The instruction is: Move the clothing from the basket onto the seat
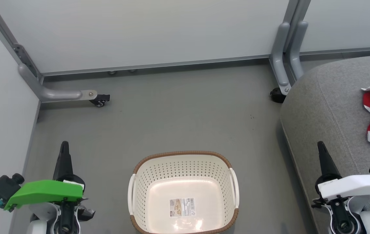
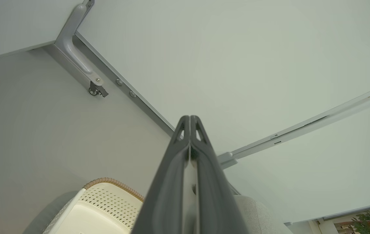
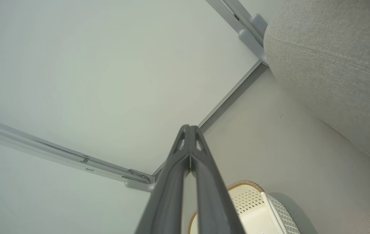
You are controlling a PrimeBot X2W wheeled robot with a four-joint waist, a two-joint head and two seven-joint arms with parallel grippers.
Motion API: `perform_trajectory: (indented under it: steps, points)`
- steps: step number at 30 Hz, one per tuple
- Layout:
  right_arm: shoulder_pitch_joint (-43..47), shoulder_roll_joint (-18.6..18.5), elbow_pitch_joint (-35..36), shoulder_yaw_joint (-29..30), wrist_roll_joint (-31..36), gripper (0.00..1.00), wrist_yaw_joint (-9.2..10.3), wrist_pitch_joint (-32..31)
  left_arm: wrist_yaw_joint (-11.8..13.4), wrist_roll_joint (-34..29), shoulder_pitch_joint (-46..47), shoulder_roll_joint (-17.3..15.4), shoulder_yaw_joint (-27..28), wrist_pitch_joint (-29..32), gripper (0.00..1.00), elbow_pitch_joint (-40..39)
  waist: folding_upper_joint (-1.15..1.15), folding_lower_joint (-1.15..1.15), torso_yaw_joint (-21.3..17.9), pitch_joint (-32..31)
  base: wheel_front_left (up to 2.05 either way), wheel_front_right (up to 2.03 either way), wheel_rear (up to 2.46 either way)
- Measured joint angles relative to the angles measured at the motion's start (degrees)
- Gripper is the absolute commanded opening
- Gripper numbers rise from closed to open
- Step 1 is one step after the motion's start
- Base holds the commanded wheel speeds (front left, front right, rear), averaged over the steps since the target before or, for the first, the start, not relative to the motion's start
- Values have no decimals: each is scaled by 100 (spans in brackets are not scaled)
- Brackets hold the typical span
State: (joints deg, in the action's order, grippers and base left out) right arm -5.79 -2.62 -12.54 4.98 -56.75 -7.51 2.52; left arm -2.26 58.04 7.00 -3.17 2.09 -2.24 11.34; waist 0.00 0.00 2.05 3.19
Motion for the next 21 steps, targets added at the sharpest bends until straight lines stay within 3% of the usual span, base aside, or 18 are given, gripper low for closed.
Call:
perform_trajectory:
  steps: [21]
  points:
    - [-71, -57, -97, -4, -1340, 0, 1, -265, 49, 1237, -46, 12, 167, 311, 0, -152, 0, 0, -62, -102, 0, 0, 0]
